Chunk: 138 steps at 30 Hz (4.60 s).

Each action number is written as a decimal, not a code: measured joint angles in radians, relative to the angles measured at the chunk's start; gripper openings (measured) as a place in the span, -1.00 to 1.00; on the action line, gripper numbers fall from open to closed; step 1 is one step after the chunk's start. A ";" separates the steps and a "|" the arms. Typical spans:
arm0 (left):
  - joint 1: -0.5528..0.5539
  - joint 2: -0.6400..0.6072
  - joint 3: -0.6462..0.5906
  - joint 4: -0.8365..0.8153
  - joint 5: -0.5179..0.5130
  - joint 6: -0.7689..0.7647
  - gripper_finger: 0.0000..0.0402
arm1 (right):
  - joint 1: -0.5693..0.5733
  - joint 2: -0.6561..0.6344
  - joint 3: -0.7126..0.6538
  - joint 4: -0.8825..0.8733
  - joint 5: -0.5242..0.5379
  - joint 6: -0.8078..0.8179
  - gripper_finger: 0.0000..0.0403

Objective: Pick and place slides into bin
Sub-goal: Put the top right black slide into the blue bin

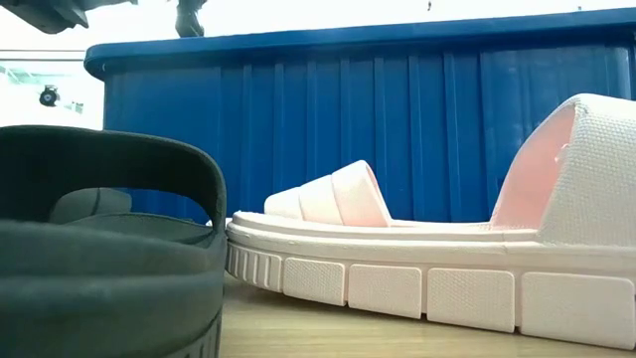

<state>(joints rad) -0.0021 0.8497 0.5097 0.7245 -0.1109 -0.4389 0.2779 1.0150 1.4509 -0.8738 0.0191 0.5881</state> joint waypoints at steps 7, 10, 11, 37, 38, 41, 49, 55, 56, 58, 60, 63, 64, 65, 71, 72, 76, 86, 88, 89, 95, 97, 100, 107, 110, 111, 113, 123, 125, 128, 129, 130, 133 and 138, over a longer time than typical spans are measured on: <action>0.000 0.021 0.000 0.010 -0.047 -0.001 -0.24 | 0.019 -0.007 0.000 -0.075 0.000 0.059 -0.38; 0.000 0.038 0.000 0.010 -0.070 -0.001 -0.24 | 0.032 -0.003 0.000 -0.074 -0.001 0.059 -0.38; 0.000 0.045 0.000 0.011 -0.080 -0.001 -0.24 | 0.037 0.000 0.000 -0.074 0.000 0.059 -0.38; -0.001 0.183 0.001 0.168 -0.070 -0.072 -0.24 | 0.058 0.075 -0.002 -0.326 0.008 0.495 -0.38; -0.001 0.185 0.001 0.166 -0.070 -0.071 -0.24 | 0.058 0.082 -0.002 -0.336 0.008 0.515 -0.38; 0.000 0.192 0.001 0.166 -0.070 -0.072 -0.24 | 0.058 0.111 -0.002 -0.356 0.004 0.559 -0.38; 0.000 0.218 0.001 0.166 -0.070 -0.073 -0.24 | 0.058 0.182 -0.002 -0.357 -0.066 0.625 -0.38; 0.001 0.213 -0.004 0.166 -0.071 -0.071 -0.24 | 0.063 0.212 -0.002 -0.358 -0.134 0.625 -0.39; 0.000 0.210 -0.007 0.164 -0.071 -0.071 -0.24 | 0.065 0.212 -0.002 -0.358 -0.135 0.619 -0.39; 0.000 0.208 -0.008 0.164 -0.071 -0.071 -0.24 | 0.070 0.212 -0.002 -0.358 -0.135 0.620 -0.40; 0.001 0.206 -0.008 0.157 -0.071 -0.071 -0.24 | 0.076 0.210 -0.001 -0.360 -0.132 0.633 -0.40; 0.001 0.207 -0.009 0.156 -0.071 -0.070 -0.24 | 0.097 0.212 -0.001 -0.367 -0.126 0.652 -0.40; 0.001 0.207 -0.009 0.157 -0.071 -0.070 -0.24 | 0.106 0.212 -0.001 -0.375 -0.124 0.660 -0.40; 0.001 0.207 -0.009 0.155 -0.071 -0.070 -0.24 | 0.115 0.213 -0.001 -0.385 -0.123 0.672 -0.40; 0.001 0.208 -0.009 0.154 -0.071 -0.070 -0.24 | 0.182 0.230 -0.001 -0.428 -0.123 0.755 -0.41; 0.001 0.208 -0.009 0.154 -0.071 -0.070 -0.24 | 0.193 0.232 -0.001 -0.440 -0.124 0.768 -0.41; 0.001 0.208 -0.011 0.152 -0.071 -0.069 -0.24 | 0.239 0.253 -0.001 -0.470 -0.123 0.818 -0.43; 0.001 0.212 -0.014 0.148 -0.073 -0.069 -0.24 | 0.318 0.347 -0.001 -0.488 -0.123 0.852 -0.46; 0.001 0.211 -0.014 0.148 -0.073 -0.069 -0.24 | 0.330 0.367 -0.001 -0.487 -0.123 0.852 -0.47; 0.001 0.211 -0.015 0.148 -0.073 -0.069 -0.24 | 0.333 0.377 -0.001 -0.487 -0.123 0.852 -0.48; 0.001 0.211 -0.024 0.148 -0.073 -0.070 -0.24 | 0.340 0.423 -0.001 -0.484 -0.123 0.852 -0.54; 0.001 0.211 -0.024 0.148 -0.073 -0.070 -0.24 | 0.340 0.435 -0.001 -0.482 -0.123 0.852 -0.56; 0.001 0.211 -0.024 0.148 -0.073 -0.071 -0.24 | 0.340 0.448 -0.001 -0.481 -0.123 0.852 -0.59; 0.001 0.211 -0.025 0.149 -0.073 -0.072 -0.24 | 0.340 0.477 -0.001 -0.479 -0.123 0.853 -0.66; 0.001 0.211 -0.025 0.149 -0.073 -0.071 -0.24 | 0.340 0.490 -0.001 -0.478 -0.123 0.870 -0.66; 0.001 0.211 -0.025 0.149 -0.073 -0.071 -0.24 | 0.340 0.494 -0.001 -0.478 -0.124 0.874 -0.66; 0.001 0.211 -0.025 0.149 -0.073 -0.071 -0.24 | 0.340 0.501 -0.002 -0.478 -0.123 0.875 -0.66; 0.002 0.211 -0.025 0.148 -0.077 -0.070 -0.24 | 0.383 0.557 -0.002 -0.483 -0.131 0.878 -0.49; 0.003 0.211 -0.025 0.149 -0.079 -0.070 -0.24 | 0.394 0.573 -0.002 -0.487 -0.131 0.878 -0.41; 0.003 0.211 -0.025 0.149 -0.081 -0.069 -0.24 | 0.406 0.600 -0.002 -0.536 -0.132 0.892 -0.29; 0.003 0.211 -0.025 0.149 -0.081 -0.069 -0.24 | 0.406 0.608 -0.002 -0.548 -0.136 0.899 -0.26; 0.003 0.211 -0.025 0.148 -0.081 -0.069 -0.24 | 0.406 0.618 -0.002 -0.555 -0.140 0.904 -0.23; 0.003 0.210 -0.025 0.149 -0.081 -0.069 -0.24 | 0.405 0.637 -0.002 -0.566 -0.157 0.903 -0.18; 0.003 0.210 -0.025 0.149 -0.081 -0.069 -0.24 | 0.405 0.658 -0.002 -0.566 -0.157 0.897 -0.17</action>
<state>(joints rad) 0.0006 1.0599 0.4843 0.8734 -0.1914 -0.5083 0.6827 1.6732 1.4494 -1.4399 -0.1379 1.4853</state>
